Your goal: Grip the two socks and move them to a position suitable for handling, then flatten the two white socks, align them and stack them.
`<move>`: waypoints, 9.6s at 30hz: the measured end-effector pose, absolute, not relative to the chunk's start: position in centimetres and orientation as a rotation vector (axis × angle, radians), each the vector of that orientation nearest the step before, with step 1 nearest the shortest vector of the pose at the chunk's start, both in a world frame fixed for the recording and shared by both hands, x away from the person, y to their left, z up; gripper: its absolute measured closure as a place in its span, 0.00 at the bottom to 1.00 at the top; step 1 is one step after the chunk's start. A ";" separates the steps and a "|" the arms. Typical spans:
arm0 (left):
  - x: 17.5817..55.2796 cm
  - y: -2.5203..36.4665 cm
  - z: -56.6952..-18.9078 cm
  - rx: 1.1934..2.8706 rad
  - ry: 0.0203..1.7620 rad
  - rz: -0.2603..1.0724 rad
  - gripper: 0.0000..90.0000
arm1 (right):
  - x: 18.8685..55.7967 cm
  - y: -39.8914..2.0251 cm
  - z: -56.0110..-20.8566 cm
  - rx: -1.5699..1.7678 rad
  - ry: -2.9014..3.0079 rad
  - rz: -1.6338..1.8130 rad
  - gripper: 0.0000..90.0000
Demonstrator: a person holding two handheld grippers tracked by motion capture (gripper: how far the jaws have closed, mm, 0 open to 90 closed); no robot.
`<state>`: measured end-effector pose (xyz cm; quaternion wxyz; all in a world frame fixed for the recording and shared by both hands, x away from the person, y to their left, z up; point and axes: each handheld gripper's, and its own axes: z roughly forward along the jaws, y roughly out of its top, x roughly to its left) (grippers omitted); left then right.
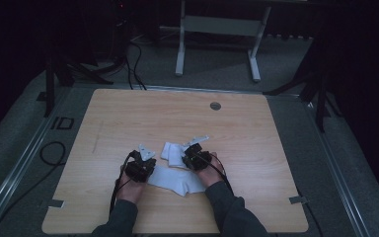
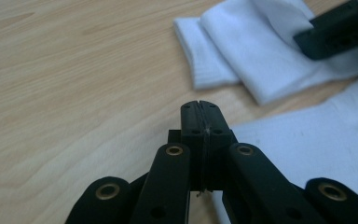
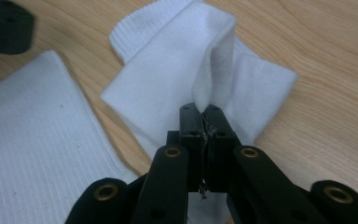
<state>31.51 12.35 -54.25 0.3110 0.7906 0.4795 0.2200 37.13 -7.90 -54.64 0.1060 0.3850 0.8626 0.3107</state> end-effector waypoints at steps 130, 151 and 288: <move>29.7 15.5 -53.7 1.958 1.234 0.544 0.70 | 40.3 -12.0 -49.7 0.820 2.624 0.853 0.66; 29.6 15.4 -53.7 1.964 1.236 0.542 0.69 | 41.3 -6.1 -52.5 0.641 2.739 0.796 0.61; 28.5 16.6 -53.5 1.960 1.283 0.556 0.68 | 33.2 -3.6 -53.3 0.780 2.856 1.005 0.89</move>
